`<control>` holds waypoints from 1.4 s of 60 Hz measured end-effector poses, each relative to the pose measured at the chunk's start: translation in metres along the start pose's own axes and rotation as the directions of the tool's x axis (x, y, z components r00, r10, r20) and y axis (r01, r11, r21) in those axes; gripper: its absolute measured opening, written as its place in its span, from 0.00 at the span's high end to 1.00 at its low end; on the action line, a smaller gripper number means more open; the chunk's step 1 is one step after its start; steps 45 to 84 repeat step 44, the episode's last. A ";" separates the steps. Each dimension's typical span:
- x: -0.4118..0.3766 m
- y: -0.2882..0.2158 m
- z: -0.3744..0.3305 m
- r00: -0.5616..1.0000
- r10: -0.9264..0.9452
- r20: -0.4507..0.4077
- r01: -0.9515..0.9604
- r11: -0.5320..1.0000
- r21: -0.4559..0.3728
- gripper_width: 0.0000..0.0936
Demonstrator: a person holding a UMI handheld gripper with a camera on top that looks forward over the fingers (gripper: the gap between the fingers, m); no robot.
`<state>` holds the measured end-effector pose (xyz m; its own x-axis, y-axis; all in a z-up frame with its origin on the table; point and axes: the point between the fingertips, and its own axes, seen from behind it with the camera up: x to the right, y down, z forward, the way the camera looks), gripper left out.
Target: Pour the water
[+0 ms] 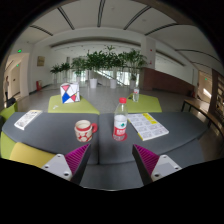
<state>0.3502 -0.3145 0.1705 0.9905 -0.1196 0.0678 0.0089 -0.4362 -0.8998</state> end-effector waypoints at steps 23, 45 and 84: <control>-0.027 0.008 -0.186 1.000 -0.019 -0.024 0.020 0.998 0.058 0.08; -0.025 0.017 -0.223 0.999 -0.033 -0.035 0.035 0.997 0.065 0.08; -0.025 0.017 -0.223 0.999 -0.033 -0.035 0.035 0.997 0.065 0.08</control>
